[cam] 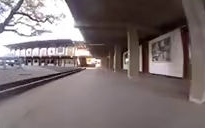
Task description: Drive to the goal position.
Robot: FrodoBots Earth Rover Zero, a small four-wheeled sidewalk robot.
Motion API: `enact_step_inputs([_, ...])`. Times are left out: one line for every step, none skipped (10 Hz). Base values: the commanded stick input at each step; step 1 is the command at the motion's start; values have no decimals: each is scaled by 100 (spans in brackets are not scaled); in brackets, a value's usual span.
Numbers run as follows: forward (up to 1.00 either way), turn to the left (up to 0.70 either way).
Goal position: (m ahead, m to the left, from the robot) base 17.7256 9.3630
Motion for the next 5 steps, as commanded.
enact_step_inputs([70,0])
enact_step_inputs([70,0])
enact_step_inputs([70,0])
enact_step_inputs([70,0])
enact_step_inputs([70,0])
